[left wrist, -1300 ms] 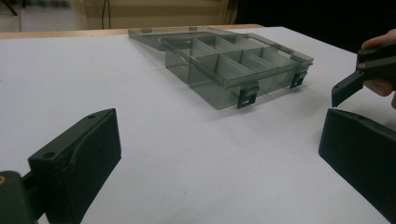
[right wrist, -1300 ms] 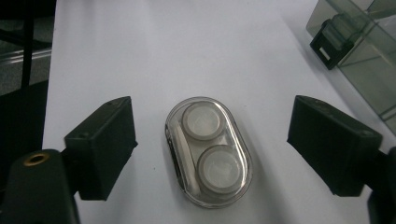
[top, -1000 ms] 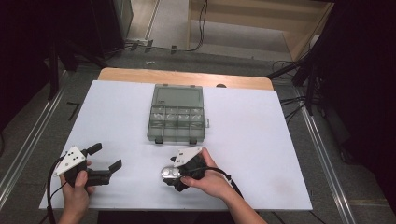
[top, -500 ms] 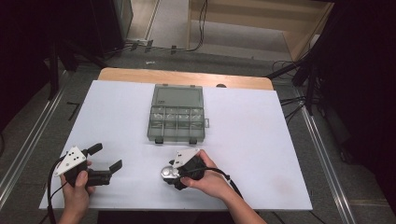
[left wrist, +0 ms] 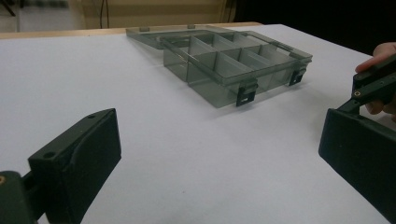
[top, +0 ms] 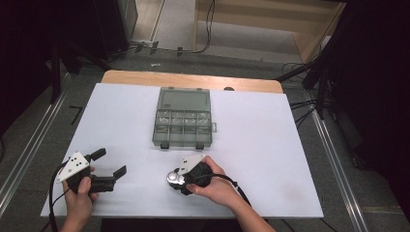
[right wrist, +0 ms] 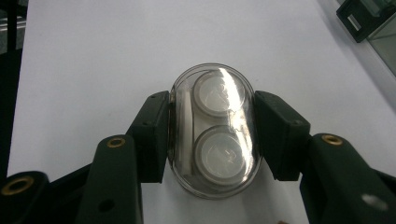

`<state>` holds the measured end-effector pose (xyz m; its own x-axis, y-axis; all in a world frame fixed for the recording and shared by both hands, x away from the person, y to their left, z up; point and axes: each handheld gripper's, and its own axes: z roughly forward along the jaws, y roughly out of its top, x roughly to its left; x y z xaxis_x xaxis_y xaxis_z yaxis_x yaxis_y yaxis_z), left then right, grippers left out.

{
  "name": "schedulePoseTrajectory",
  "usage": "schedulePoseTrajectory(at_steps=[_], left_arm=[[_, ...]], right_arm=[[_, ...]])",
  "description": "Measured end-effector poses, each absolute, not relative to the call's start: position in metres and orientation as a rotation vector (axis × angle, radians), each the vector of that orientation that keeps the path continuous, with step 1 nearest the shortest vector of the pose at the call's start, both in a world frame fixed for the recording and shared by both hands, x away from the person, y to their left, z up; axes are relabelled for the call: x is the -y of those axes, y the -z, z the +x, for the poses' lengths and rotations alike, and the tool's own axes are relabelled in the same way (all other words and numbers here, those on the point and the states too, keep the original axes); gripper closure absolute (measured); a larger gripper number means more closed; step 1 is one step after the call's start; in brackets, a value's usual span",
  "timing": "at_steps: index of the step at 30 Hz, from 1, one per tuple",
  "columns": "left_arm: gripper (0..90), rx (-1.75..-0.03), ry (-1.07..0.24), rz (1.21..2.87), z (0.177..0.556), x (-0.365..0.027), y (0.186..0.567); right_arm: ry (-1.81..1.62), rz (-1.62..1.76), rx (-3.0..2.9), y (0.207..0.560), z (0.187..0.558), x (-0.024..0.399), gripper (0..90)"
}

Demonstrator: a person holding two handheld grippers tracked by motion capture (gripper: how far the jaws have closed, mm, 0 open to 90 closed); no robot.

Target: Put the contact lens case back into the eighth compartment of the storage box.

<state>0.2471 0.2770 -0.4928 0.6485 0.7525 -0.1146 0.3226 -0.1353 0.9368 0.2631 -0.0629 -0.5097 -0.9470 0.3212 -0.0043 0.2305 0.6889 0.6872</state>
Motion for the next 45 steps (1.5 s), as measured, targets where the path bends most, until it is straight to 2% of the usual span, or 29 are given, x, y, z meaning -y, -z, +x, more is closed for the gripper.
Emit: schedulePoseTrajectory(at_steps=[45], left_arm=[[0.0,-0.861,-0.484,1.736,0.246,-0.275,0.493]], right_arm=[[-1.274,0.669,-2.609,0.483,0.27,0.084,47.0]])
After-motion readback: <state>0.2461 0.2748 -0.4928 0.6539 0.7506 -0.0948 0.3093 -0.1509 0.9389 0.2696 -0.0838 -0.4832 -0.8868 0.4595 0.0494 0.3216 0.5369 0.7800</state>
